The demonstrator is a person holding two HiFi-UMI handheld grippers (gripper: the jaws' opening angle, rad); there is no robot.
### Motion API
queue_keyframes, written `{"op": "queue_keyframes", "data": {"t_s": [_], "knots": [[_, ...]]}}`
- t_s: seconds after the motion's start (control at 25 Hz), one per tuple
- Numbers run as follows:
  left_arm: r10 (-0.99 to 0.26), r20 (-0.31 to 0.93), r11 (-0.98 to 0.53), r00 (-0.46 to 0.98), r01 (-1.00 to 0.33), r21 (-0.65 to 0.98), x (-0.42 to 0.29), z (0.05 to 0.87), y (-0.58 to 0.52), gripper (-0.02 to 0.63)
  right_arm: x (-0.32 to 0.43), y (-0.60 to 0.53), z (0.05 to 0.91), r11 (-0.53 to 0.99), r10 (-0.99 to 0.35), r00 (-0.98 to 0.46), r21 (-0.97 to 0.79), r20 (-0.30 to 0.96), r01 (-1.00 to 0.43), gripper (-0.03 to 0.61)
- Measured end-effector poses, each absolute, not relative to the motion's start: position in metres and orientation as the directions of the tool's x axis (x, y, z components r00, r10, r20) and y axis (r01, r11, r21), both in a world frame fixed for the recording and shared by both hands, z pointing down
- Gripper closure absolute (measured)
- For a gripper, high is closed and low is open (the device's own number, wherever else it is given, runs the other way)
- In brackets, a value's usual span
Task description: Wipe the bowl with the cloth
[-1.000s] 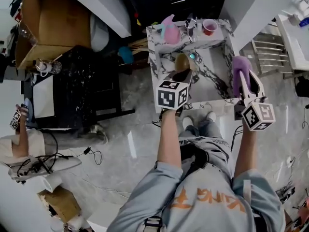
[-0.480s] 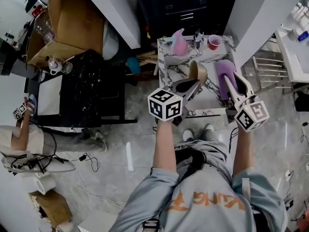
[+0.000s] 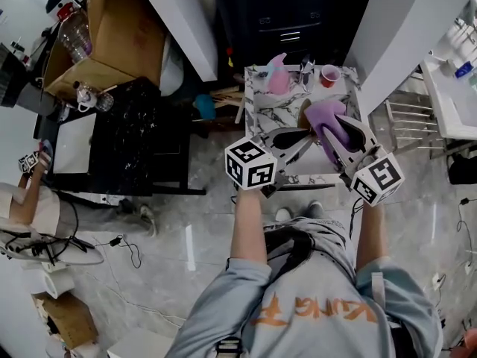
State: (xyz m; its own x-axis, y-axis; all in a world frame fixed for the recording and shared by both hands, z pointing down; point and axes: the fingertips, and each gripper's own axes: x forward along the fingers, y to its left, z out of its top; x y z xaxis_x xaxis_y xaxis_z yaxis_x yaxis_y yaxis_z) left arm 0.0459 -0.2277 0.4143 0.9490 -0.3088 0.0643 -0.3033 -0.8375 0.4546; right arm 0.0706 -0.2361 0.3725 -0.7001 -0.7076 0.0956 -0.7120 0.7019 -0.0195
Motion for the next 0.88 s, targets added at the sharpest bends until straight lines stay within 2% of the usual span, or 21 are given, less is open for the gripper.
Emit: {"op": "queue_keyframes", "data": {"t_s": [0.32, 0.88], "knots": [[-0.259, 0.053, -0.856, 0.964, -0.255, 0.45, 0.047, 0.412, -0.217, 0.584, 0.064, -0.242, 0.374, 0.699, -0.711, -0.695, -0.005, 0.11, -0.715, 0.453], [0.008, 0.0, -0.934, 1.0, 0.007, 0.356, 0.059, 0.399, -0.175, 0.58, 0.08, -0.257, 0.367, 0.647, -0.756, -0.65, -0.059, 0.079, -0.76, 0.454]]}}
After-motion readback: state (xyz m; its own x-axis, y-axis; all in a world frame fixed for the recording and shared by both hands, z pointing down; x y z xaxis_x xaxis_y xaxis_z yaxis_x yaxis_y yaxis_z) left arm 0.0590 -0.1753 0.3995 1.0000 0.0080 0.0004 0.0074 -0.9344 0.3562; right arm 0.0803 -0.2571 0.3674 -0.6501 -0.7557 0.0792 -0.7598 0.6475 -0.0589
